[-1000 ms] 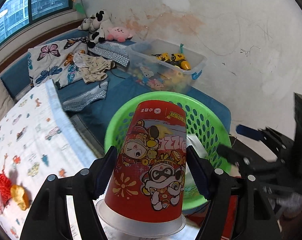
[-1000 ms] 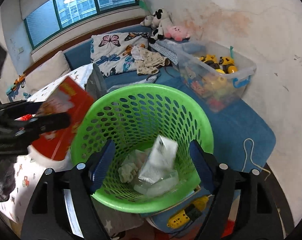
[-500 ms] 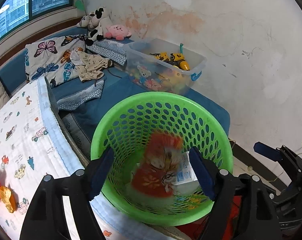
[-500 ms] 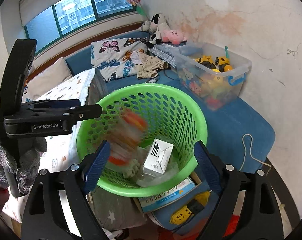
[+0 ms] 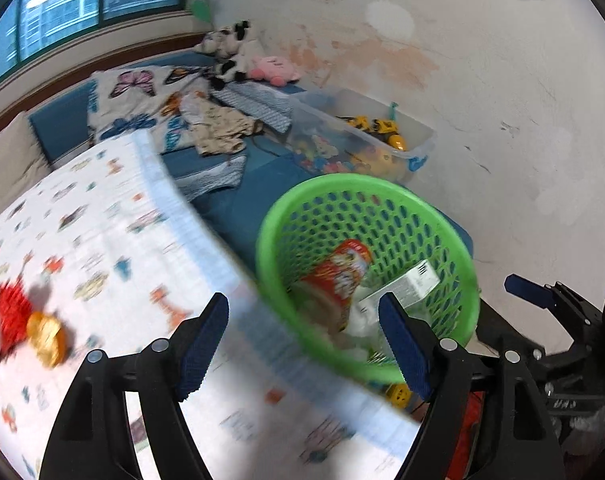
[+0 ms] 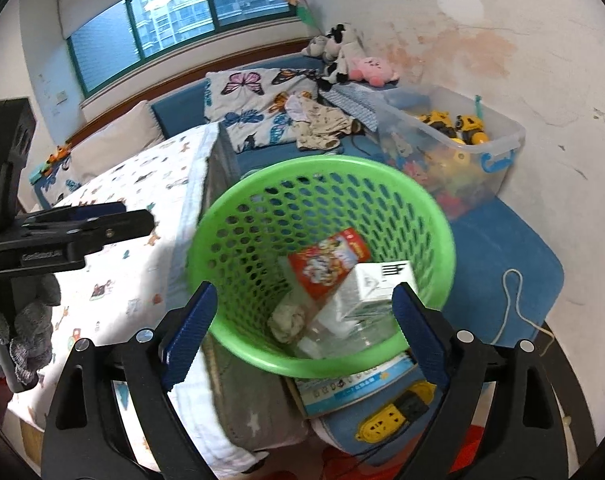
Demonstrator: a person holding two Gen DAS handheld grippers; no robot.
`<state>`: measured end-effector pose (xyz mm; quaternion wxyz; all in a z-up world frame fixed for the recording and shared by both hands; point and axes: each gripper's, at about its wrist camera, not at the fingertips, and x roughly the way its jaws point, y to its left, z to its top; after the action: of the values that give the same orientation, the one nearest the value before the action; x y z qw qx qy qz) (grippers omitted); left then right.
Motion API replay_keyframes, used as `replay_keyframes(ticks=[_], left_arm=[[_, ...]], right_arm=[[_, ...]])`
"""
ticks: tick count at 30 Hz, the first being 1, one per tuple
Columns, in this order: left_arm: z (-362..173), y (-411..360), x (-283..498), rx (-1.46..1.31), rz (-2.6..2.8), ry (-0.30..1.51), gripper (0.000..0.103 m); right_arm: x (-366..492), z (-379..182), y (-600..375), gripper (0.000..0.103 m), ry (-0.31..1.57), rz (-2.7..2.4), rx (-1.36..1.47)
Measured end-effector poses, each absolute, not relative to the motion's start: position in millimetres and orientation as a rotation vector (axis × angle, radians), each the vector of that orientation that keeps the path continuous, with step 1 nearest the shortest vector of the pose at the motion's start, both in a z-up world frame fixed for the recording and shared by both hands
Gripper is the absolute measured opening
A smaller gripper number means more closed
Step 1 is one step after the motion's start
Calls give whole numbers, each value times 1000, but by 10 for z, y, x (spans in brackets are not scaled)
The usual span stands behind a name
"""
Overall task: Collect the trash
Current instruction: 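Drop the carton into the green basket with the right tool while the left drops the cup, then grasp the yellow bread piece with the right tool while the left tool grasps the pink snack bag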
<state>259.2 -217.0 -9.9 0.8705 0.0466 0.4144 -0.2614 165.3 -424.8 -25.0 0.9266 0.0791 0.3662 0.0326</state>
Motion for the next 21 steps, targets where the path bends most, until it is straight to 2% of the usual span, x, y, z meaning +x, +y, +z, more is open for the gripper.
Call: replay_keyframes(ticks=[11, 21], left_arm=[[-114, -1091, 2414, 36, -367, 853, 74], [-93, -152, 2410, -4, -199, 833, 70]], right_arm=[[1808, -283, -3649, 88, 780, 197, 126], [2067, -252, -2881, 88, 796, 348, 48]])
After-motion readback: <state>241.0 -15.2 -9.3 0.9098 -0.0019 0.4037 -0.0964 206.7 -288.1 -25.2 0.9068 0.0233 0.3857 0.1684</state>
